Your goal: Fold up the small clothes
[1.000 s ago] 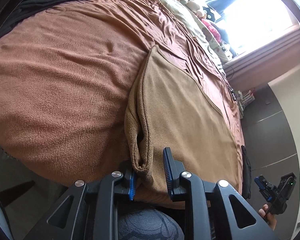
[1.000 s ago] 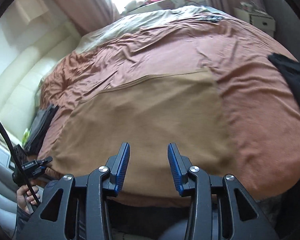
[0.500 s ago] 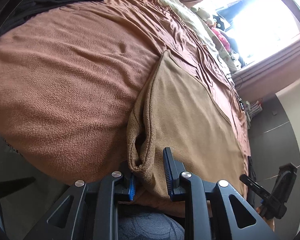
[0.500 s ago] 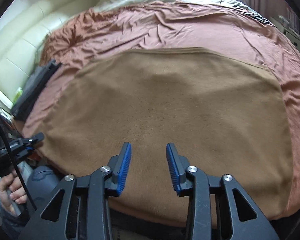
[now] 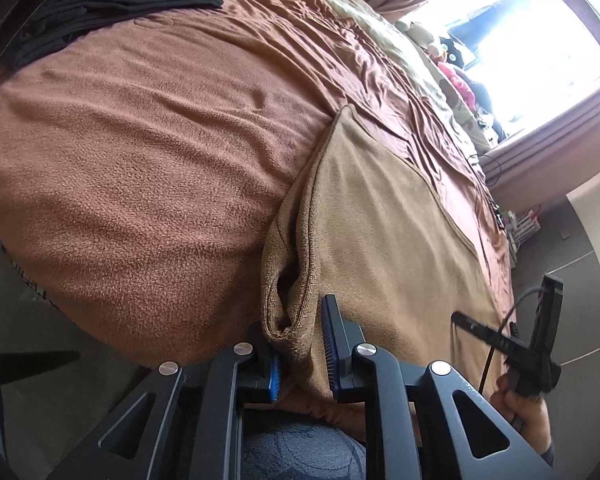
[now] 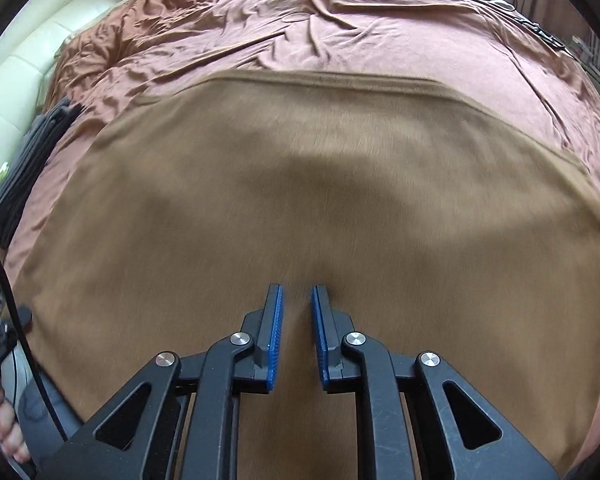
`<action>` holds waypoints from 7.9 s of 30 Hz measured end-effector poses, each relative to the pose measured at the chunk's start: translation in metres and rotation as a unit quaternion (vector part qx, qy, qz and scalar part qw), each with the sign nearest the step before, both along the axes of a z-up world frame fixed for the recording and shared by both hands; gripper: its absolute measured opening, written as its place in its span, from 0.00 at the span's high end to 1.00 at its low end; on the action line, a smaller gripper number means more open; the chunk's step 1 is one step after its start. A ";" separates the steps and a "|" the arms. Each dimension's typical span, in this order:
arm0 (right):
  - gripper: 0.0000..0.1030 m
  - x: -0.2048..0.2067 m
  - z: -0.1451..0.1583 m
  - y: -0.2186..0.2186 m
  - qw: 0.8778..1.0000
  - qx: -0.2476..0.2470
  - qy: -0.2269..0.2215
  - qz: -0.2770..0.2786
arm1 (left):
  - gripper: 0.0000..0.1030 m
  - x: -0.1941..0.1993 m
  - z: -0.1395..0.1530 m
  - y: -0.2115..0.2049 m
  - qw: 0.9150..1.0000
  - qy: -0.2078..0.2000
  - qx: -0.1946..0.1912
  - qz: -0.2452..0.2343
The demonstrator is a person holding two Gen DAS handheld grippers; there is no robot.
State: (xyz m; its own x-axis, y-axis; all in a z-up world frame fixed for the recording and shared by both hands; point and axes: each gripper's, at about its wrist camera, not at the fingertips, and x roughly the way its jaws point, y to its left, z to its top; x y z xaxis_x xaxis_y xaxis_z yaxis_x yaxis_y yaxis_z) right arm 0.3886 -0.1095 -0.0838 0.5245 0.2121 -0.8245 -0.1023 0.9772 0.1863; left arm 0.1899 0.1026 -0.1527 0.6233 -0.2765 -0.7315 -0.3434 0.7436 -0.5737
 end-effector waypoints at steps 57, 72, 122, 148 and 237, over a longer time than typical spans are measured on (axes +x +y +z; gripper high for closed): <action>0.89 -0.065 -0.010 -0.016 0.991 0.126 0.045 -0.006 | 0.97 0.040 0.049 0.005 0.971 -0.105 -0.199 -0.084; 0.94 -0.135 -0.020 -0.020 0.986 0.163 0.030 0.031 | 0.97 0.073 0.104 -0.052 0.965 -0.125 -0.178 -0.149; 0.42 -0.284 0.046 -0.228 0.973 0.192 -0.036 -0.121 | 0.31 0.093 0.064 -0.392 0.888 -0.011 -0.124 -0.444; 0.47 -0.127 0.046 -0.126 0.989 -0.107 0.052 0.093 | 0.36 0.077 -0.003 -0.233 0.961 0.071 0.049 -0.261; 0.91 -0.062 0.086 -0.104 0.986 -0.095 -0.042 0.128 | 0.53 0.127 0.046 -0.154 0.969 0.042 0.041 -0.241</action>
State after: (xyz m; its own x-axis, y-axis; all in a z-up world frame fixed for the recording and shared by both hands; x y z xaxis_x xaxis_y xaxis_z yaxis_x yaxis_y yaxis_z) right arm 0.3269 -0.2133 0.0024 0.5428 0.1923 -0.8175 -0.3568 0.9340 -0.0172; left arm 0.3171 -0.0514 -0.1063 0.3732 -0.4594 -0.8060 0.0118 0.8711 -0.4910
